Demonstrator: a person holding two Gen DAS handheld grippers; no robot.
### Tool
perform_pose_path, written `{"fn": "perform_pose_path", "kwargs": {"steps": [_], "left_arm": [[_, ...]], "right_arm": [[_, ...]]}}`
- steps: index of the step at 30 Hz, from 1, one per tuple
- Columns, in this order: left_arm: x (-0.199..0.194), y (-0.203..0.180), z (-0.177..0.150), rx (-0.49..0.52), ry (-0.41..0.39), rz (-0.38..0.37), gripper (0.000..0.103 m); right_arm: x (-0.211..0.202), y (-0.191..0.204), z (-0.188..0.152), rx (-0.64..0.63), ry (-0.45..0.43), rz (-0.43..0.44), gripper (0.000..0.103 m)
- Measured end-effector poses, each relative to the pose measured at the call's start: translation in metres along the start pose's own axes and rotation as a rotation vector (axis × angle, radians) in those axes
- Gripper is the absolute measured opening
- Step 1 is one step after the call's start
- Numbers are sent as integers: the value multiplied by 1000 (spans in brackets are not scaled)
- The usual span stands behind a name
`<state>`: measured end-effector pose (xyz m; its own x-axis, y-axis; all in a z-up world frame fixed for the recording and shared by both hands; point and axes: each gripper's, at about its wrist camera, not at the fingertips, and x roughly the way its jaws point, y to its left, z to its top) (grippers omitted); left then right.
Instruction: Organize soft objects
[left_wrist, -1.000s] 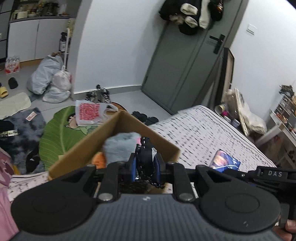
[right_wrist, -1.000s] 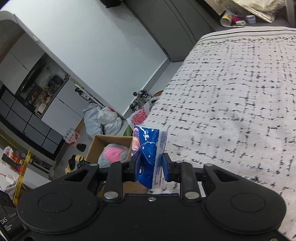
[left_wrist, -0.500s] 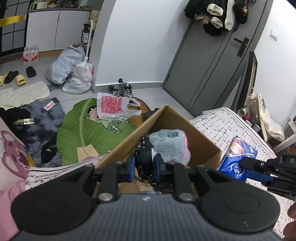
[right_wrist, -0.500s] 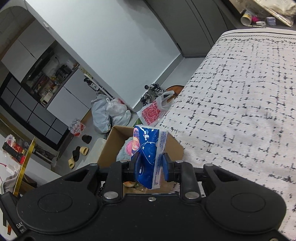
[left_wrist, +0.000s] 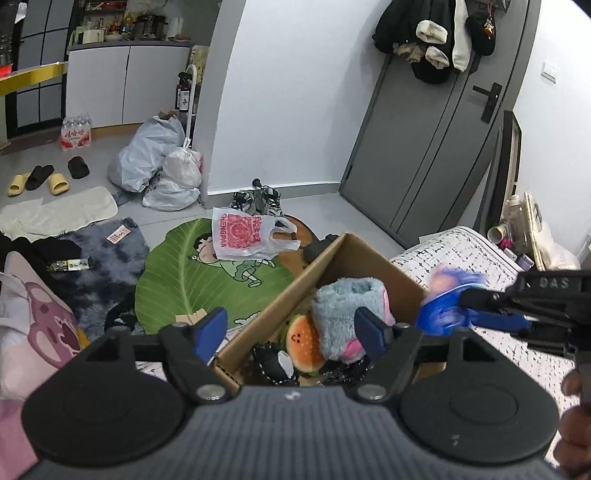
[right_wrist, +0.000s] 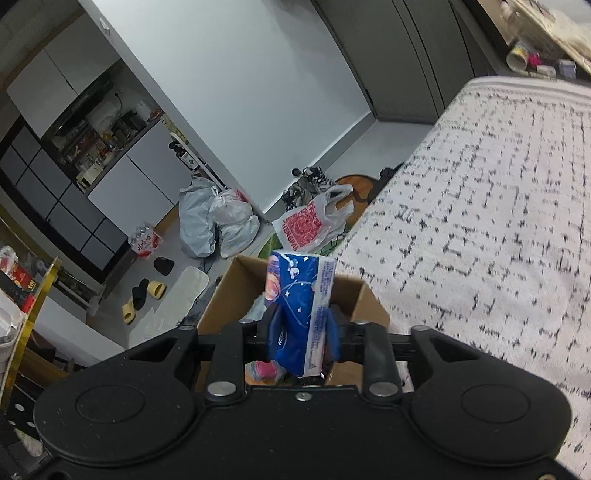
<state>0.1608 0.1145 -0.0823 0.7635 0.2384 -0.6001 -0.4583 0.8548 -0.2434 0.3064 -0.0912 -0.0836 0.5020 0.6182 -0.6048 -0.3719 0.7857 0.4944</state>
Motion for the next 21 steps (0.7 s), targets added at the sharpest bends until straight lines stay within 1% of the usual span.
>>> {"fn": "perform_pose_path", "kwargs": {"steps": [1,2,4,5,6,8,9,10,11,14,19,21], "left_arm": [[-1,0,0,-4,4,-2,76],[-4,0,0,-10,7,-3,77],[-9,0,0,-13,9,-1,79],[-13,-1,0,-12,7,2,83],[-16,-2,-1,-8,5,5,85],[-23,-4,-1,6,0,6,87],[-27,-5,-1,15,1,3,87],[-32,-6,-1,22,1,-6,88],[-36,-7,-1,25,3,-13,89],[-48,-15,-1,53,19,-29,94],[-69,-37,-3,140,44,-63,100],[-78,-46,-4,161,45,-78,101]], "right_arm": [[-1,3,2,-12,5,1,40],[-2,4,4,-15,8,1,54],[-11,7,6,-26,-7,-8,64],[-15,9,6,-38,-11,-11,67],[-21,9,5,-48,-13,-12,69],[-33,9,4,-68,-16,-12,80],[-40,8,3,-80,-18,-16,83],[-45,8,3,-90,-18,-23,89],[-52,6,2,-96,-16,-30,92],[-70,-4,0,-87,-4,-34,94],[-108,-20,-5,-90,-19,-40,103],[-121,-25,-7,-93,-22,-46,103]]}}
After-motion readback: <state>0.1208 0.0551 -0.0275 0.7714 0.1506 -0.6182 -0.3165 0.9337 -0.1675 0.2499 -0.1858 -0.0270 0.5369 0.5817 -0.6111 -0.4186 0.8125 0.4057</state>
